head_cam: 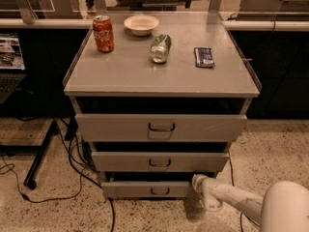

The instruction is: Open bottom drawer

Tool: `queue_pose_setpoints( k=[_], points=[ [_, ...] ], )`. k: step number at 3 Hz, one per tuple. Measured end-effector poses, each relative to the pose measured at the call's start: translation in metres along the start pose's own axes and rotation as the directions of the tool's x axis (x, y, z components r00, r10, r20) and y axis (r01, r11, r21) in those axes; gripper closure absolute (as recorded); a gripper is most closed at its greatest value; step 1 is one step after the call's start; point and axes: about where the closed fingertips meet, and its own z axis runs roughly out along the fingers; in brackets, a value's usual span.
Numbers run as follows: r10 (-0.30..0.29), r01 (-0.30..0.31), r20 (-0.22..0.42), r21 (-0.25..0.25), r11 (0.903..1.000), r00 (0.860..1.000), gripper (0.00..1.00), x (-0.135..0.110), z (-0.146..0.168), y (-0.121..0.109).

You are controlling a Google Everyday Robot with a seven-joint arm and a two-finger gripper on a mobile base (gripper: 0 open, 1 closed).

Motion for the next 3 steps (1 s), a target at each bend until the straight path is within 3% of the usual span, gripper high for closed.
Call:
queue_pose_setpoints(
  k=[1, 2, 3],
  points=[
    [-0.036, 0.033, -0.083, -0.033, 0.9989, 0.996, 1.00, 0.013, -0.018, -0.002],
    [-0.059, 0.039, -0.171, -0.120, 0.9920, 0.984, 1.00, 0.036, -0.043, 0.000],
    [-0.059, 0.039, -0.171, -0.120, 0.9920, 0.984, 1.00, 0.036, -0.043, 0.000]
  ],
)
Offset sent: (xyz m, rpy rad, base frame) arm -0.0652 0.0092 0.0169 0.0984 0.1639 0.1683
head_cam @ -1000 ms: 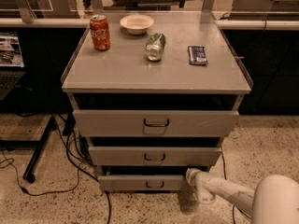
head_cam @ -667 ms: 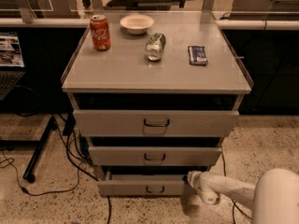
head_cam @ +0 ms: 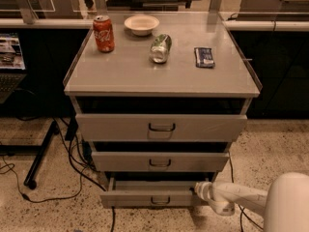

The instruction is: Open bottom drawer

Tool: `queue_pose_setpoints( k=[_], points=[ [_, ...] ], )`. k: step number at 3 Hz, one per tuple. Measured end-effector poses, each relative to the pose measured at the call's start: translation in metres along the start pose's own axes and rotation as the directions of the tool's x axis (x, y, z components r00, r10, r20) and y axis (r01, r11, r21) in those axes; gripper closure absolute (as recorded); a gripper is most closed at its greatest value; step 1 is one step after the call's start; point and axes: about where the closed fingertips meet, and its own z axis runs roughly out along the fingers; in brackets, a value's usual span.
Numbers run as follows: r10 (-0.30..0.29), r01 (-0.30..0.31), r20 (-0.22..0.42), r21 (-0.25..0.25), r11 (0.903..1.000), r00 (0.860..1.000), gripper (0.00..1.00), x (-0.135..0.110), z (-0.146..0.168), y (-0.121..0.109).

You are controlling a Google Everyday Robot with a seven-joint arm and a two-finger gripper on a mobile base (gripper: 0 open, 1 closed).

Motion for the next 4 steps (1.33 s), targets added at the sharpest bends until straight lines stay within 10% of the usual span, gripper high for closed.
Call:
queue_pose_setpoints(
  k=[4],
  points=[
    [-0.007, 0.001, -0.202, -0.030, 0.9996, 0.979, 1.00, 0.048, 0.008, -0.001]
  ],
)
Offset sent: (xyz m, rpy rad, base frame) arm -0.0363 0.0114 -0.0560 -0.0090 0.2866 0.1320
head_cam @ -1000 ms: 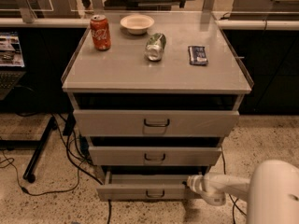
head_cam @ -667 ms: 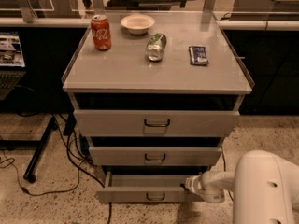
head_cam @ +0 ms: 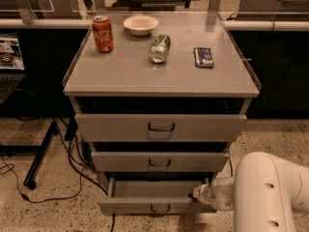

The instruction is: Open bottom drawer

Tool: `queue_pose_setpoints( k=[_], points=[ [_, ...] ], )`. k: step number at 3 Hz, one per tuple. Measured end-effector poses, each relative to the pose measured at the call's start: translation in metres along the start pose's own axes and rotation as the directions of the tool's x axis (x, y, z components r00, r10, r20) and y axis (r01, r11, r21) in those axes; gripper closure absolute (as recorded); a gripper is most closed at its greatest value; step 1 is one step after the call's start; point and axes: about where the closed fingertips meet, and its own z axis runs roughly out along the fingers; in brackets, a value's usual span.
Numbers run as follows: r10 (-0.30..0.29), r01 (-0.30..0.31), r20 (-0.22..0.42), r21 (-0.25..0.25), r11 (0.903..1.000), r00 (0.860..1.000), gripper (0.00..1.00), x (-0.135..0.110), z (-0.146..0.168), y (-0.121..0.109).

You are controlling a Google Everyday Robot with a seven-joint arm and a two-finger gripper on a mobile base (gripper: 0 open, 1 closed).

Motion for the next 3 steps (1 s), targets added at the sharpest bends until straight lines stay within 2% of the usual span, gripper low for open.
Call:
queue_pose_setpoints(
  k=[1, 2, 3],
  points=[
    [0.004, -0.004, -0.019, -0.005, 1.0000, 1.000, 1.00, 0.006, -0.001, -0.002],
    [0.033, -0.035, -0.045, -0.029, 0.9990, 0.998, 1.00, 0.026, -0.009, -0.011],
    [0.077, -0.082, -0.071, -0.071, 0.9941, 0.995, 1.00, 0.060, -0.031, -0.024]
  ],
)
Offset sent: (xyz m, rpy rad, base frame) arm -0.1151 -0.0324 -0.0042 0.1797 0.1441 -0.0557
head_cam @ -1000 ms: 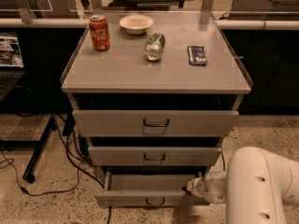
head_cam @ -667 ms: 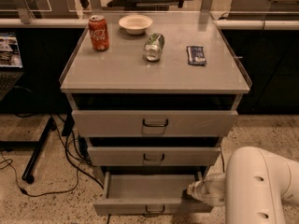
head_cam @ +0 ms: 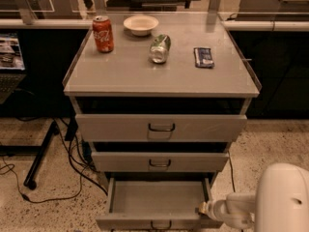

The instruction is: Open bottom drawer

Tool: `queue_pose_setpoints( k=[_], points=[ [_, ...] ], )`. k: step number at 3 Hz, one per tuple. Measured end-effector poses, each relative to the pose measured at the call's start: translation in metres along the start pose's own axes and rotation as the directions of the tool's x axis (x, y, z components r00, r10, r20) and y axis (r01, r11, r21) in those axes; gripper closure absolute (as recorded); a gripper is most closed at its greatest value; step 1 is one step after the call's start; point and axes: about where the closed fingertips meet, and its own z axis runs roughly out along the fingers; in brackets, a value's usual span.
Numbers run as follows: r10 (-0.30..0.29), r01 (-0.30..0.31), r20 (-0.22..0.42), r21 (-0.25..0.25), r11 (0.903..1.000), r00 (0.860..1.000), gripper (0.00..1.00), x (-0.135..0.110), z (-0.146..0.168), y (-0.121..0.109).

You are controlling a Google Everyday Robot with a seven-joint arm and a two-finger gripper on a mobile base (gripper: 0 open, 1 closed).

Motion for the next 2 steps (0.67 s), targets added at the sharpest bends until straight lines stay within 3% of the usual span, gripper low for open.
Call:
queue_pose_setpoints(
  k=[2],
  points=[
    [0.006, -0.005, 0.033, -0.034, 0.9994, 0.999, 1.00, 0.0006, -0.0053, -0.0001]
  ],
)
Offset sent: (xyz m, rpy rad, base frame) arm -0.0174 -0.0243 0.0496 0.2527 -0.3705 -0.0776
